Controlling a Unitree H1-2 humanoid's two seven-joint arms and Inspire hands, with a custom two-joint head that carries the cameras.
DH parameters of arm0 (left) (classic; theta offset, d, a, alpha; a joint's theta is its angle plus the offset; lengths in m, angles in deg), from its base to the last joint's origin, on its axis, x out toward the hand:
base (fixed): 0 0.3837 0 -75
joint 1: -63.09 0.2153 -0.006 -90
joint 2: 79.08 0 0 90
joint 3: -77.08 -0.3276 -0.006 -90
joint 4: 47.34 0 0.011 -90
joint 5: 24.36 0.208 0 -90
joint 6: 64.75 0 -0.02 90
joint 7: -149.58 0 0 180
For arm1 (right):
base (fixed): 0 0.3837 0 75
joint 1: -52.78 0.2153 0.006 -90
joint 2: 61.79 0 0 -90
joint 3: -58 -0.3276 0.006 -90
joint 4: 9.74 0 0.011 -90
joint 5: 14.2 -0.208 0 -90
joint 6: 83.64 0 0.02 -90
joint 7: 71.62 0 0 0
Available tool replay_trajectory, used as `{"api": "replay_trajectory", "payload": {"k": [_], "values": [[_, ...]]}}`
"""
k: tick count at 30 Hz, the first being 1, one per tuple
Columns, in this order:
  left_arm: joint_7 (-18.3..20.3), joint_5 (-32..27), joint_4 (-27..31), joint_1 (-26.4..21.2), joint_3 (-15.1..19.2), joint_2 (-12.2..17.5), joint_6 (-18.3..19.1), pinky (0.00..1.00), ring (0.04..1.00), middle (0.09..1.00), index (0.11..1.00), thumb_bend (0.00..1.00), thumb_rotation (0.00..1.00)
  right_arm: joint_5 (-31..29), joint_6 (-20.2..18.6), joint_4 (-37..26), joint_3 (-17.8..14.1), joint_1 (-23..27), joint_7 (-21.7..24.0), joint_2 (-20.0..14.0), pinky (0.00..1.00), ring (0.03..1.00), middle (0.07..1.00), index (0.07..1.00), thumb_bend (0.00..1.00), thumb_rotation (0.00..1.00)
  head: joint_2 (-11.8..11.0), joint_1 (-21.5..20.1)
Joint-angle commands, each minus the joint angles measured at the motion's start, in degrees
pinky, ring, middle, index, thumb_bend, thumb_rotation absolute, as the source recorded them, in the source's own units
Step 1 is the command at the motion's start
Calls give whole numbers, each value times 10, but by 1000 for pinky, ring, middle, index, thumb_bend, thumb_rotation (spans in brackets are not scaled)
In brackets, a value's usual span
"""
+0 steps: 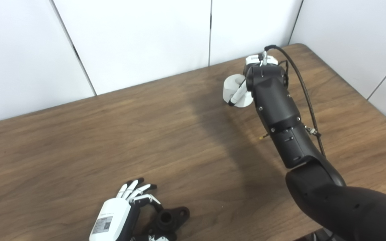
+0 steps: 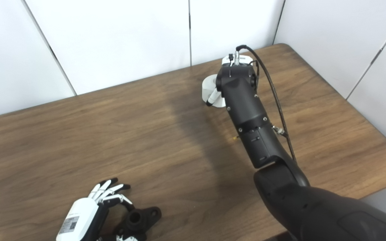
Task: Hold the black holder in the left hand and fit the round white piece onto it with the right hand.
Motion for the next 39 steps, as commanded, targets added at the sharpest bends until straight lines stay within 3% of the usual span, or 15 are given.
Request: {"api": "replay_trajectory", "payload": {"k": [1, 10, 15, 16, 17, 18, 20, 22, 23, 25, 31, 37, 39], "values": [[24, 21, -6, 10, 2, 9, 23, 978, 949, 831, 489, 513, 60, -1, 0, -20, -5, 24, -20, -3, 743, 911, 886, 819, 885, 456, 1, 1], [23, 20, -5, 10, 2, 7, 22, 976, 948, 828, 489, 514, 59, -24, 0, -20, -32, 18, -65, 15, 743, 882, 850, 680, 850, 326, 2, 3], [25, 22, -3, 10, 1, 5, 24, 978, 948, 829, 489, 513, 60, -43, 0, -22, -38, 15, -81, 15, 645, 748, 739, 578, 832, 248, 3, 5], [26, 23, -2, 10, 1, 5, 25, 977, 949, 829, 489, 514, 60, -45, 0, -23, -42, 15, -80, 17, 591, 698, 706, 525, 651, 190, 3, 5], [26, 24, -2, 10, 1, 5, 26, 977, 949, 829, 489, 514, 60, -45, 0, -24, -45, 15, -79, 18, 569, 678, 693, 506, 590, 169, 3, 5], [27, 24, -2, 10, 0, 4, 25, 977, 949, 829, 489, 514, 60, -46, 0, -25, -51, 15, -80, 21, 564, 675, 689, 496, 559, 158, 4, 6], [26, 25, -2, 9, 0, 4, 25, 977, 949, 828, 489, 514, 60, -46, 0, -25, -60, 15, -81, 26, 774, 783, 741, 484, 533, 145, 5, 7], [25, 24, -3, 10, 1, 3, 25, 978, 949, 828, 489, 514, 59, -41, 0, -23, -63, 14, -88, 27, 883, 835, 775, 481, 526, 136, 5, 9], [24, 25, -3, 10, 0, 2, 24, 978, 949, 828, 489, 514, 59, -40, 0, -21, -61, 13, -95, 26, 887, 837, 777, 481, 526, 135, 6, 10], [23, 26, -3, 9, 0, 1, 25, 977, 948, 827, 488, 514, 59, -40, 0, -17, -56, 12, -106, 22, 788, 811, 765, 479, 524, 128, 7, 11], [28, 30, -1, 9, -1, -2, 28, 984, 953, 831, 489, 514, 59, -46, 0, -15, -41, 10, -107, 10, 695, 776, 741, 478, 523, 127, 6, 14], [29, 31, -1, 9, -2, -4, 31, 988, 953, 832, 489, 514, 59, -60, 0, -18, -33, 4, -113, 2, 687, 788, 754, 478, 523, 127, 5, 18], [29, 30, -2, 9, -3, -5, 31, 989, 955, 832, 489, 514, 59, -65, 0, -21, -29, 3, -115, 0, 754, 799, 760, 478, 523, 127, 5, 20]]}}
